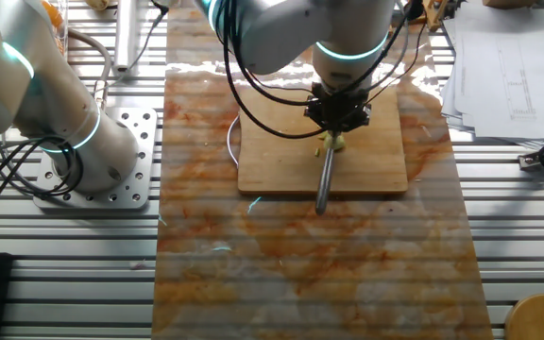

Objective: Chop the scallions

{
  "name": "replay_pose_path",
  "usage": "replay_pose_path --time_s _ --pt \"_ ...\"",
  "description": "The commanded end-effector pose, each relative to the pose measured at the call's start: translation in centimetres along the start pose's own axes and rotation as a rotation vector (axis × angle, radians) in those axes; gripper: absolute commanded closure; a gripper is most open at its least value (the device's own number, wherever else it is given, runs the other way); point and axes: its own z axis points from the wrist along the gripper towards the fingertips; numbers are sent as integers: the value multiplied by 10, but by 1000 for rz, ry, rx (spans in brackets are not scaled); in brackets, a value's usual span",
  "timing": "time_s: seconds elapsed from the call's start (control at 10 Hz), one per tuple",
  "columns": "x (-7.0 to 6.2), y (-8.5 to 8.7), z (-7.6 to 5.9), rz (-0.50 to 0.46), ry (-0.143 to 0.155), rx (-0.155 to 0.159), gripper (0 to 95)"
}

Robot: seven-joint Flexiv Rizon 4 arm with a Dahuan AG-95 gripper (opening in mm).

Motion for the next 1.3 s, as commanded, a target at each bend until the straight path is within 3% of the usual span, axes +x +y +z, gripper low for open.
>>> replay_pose_path --time_s 0.1,0.3,0.6,0.7,1.0,1.2,1.3 --pt "19 7 31 -94 15 27 950" --pt "18 10 37 -63 -23 20 950" --pt "-8 2 37 2 -47 15 950" --pt "-17 0 33 24 -41 11 950" --pt "-25 -2 23 48 -33 6 950" --pt "-26 -1 4 42 19 1 950" --pt "-22 -3 -6 33 20 -20 950"
